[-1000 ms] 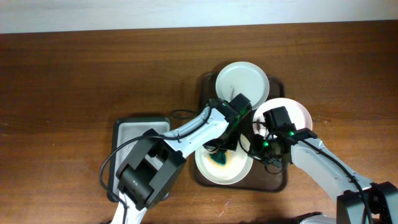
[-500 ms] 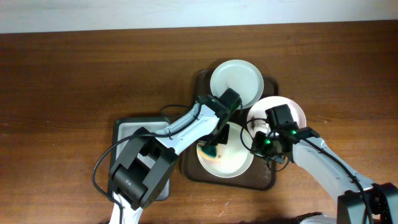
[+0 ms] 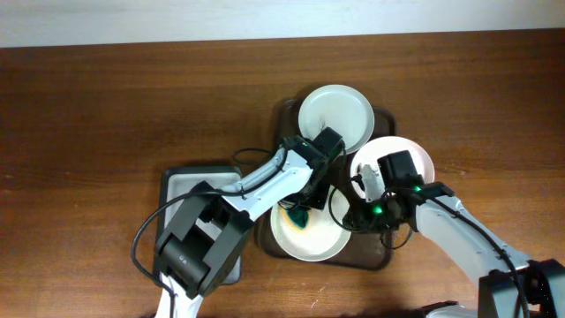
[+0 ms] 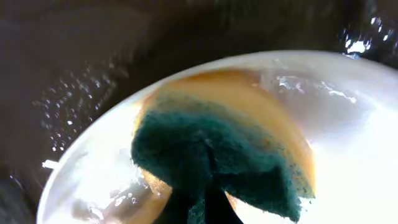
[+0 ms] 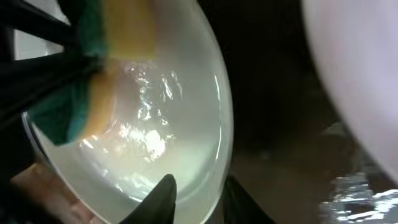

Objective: Clean dirty plates on tray and stack at the side
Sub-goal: 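Scrub the front plate with the sponge in the left gripper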

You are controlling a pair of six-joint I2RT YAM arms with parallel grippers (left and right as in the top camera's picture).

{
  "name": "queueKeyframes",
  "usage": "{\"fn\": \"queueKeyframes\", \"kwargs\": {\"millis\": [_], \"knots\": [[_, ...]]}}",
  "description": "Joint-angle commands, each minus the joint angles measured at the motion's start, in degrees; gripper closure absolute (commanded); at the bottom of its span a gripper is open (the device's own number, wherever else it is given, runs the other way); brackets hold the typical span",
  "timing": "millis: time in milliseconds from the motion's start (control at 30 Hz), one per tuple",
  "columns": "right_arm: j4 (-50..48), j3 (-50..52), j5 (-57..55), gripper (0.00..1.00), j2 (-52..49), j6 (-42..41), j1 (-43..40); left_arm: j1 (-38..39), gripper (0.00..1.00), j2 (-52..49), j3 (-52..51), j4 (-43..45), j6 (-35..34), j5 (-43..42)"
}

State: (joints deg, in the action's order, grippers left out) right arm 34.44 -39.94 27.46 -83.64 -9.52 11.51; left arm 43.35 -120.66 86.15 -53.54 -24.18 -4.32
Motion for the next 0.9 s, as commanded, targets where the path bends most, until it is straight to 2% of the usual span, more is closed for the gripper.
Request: {"fn": "queueKeyframes", "kwargs": {"millis": [0, 67, 200, 267, 367, 433, 467, 533, 600, 767, 800, 867], "knots": [[-0.4, -0.6, 10.3, 0.74, 0.1, 4.0, 0.4, 1.4, 1.00, -2.6, -1.7, 1.0, 0.7, -5.7], [0.3, -0.6, 9.4, 0.74, 0.1, 3.1, 0.4, 1.4, 1.00, -2.6, -1.7, 1.0, 0.7, -5.8], [-0.4, 1.2, -3.7, 0.78, -0.1, -11.2, 2.4, 1.4, 1.00, -2.6, -1.7, 1.0, 0.7, -5.8], [-5.3, 3.9, -5.8, 0.81, -0.2, -14.8, 5.6, 1.4, 1.00, -2.6, -1.7, 1.0, 0.7, -5.8], [-4.5, 4.2, -11.2, 0.85, -0.2, -21.6, 7.1, 1.4, 1.00, -2.6, -1.7, 1.0, 0.7, -6.0], [-4.0, 2.1, -7.4, 0.83, 1.2, -10.6, 7.1, 1.4, 1.00, -2.6, -1.7, 1.0, 0.7, -6.0], [0.2, -1.1, -8.0, 0.82, 3.6, -8.7, 7.1, 1.4, 1.00, -2.6, -1.7, 1.0, 0.7, -6.0], [8.3, -6.9, -14.8, 0.78, 8.3, -8.7, 7.1, 1.4, 1.00, -2.6, -1.7, 1.6, 0.7, -6.0], [10.4, -6.9, -16.9, 0.77, 9.2, -8.9, 7.1, 1.4, 1.00, -2.6, -1.7, 2.2, 0.7, -6.0], [4.0, -0.4, -17.5, 0.77, -0.5, -10.9, 7.1, 1.4, 1.00, -2.6, -1.7, 2.4, 0.7, -6.0], [2.5, -0.4, -16.0, 0.79, -2.7, -10.9, 7.1, 1.4, 1.00, -2.6, -1.7, 2.4, 0.7, -6.0], [1.0, -0.4, -15.6, 0.93, -5.3, -12.8, 7.1, 1.4, 1.00, -2.6, -1.7, 2.5, 0.7, -6.0]]}}
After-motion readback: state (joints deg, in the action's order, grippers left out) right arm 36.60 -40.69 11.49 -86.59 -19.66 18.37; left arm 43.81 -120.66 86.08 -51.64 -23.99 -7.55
